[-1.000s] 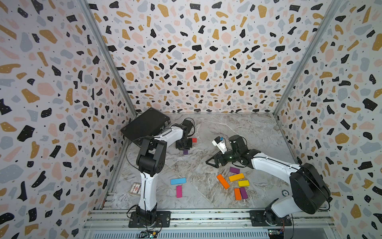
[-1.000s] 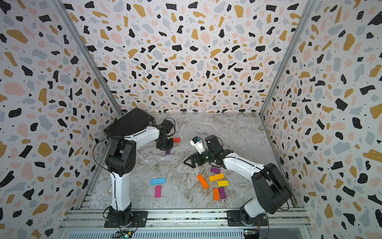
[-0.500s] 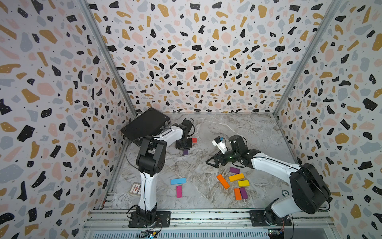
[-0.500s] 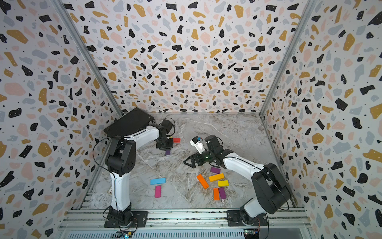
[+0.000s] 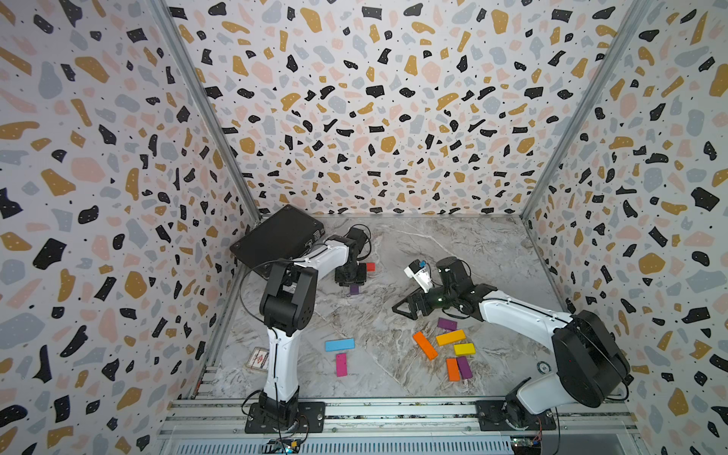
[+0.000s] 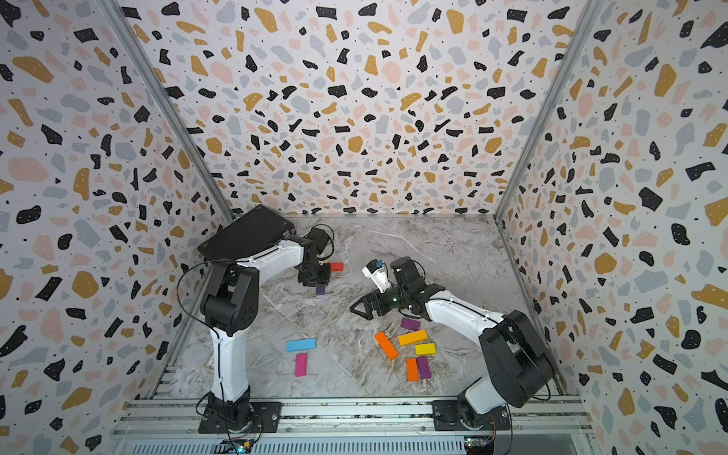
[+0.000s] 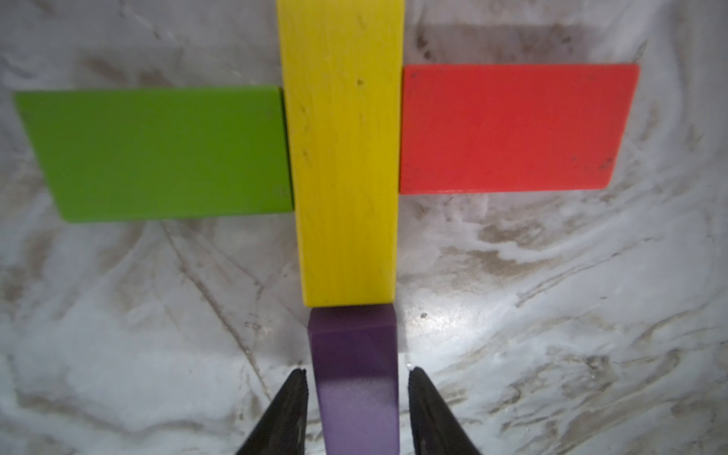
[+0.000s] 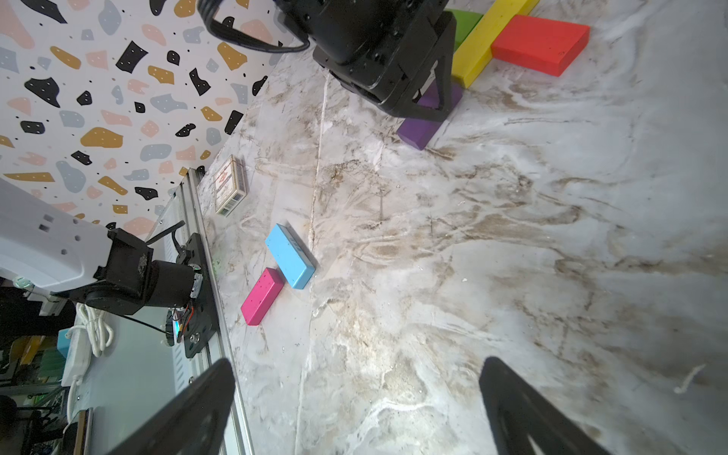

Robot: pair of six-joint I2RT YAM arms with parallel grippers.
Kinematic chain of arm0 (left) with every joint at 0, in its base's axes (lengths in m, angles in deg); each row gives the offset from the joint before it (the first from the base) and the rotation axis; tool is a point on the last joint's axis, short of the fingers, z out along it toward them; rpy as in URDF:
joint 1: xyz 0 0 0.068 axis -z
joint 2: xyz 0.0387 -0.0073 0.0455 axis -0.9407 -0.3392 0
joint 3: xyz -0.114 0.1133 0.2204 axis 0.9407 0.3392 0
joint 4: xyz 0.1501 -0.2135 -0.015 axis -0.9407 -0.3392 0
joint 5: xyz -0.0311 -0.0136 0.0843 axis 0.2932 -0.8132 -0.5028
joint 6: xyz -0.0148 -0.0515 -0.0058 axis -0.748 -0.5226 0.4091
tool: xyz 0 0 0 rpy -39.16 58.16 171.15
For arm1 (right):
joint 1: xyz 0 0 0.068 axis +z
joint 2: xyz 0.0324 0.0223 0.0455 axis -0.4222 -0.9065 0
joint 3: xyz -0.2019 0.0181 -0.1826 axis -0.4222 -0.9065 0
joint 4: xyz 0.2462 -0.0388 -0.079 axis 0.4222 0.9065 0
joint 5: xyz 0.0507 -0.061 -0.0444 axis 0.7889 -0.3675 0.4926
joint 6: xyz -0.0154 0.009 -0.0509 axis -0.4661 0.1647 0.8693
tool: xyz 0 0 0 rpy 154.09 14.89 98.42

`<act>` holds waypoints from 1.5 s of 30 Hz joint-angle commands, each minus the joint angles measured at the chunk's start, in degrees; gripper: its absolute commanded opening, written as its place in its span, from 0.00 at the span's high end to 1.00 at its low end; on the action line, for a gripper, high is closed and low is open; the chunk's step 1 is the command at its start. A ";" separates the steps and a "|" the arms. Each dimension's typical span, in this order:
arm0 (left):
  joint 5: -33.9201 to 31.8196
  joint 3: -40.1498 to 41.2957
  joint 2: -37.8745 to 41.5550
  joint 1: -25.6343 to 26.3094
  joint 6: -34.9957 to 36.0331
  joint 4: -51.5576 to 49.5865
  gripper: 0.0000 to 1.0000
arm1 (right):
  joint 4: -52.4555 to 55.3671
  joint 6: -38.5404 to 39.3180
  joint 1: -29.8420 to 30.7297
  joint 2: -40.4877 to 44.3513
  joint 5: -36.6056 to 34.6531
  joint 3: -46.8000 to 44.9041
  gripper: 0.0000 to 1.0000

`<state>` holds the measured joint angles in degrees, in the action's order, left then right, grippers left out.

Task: Assemble the letter t with building blocks
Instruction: Assemble the building block at the center of the board, then adjust the building block at the center of the board.

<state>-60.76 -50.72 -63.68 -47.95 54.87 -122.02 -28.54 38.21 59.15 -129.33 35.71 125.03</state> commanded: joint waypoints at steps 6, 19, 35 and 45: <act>-0.80 -1.55 -0.16 -0.24 0.83 -0.87 0.55 | -0.60 -0.42 -0.25 0.39 1.20 1.84 0.01; 1.65 -0.97 1.95 -0.20 2.98 1.22 0.51 | -0.40 -0.39 -0.25 0.39 1.33 1.81 0.01; -1.78 17.37 27.95 1.14 -1.70 -5.20 0.51 | -0.03 -3.21 -0.07 5.50 1.39 -0.36 0.01; 1.44 23.20 26.26 1.51 -2.03 2.82 0.69 | -0.61 -4.08 -0.03 7.86 0.06 -3.73 0.01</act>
<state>-60.91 -27.40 -34.87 -46.73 53.25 -123.11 -28.54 34.80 59.11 -122.83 36.09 122.25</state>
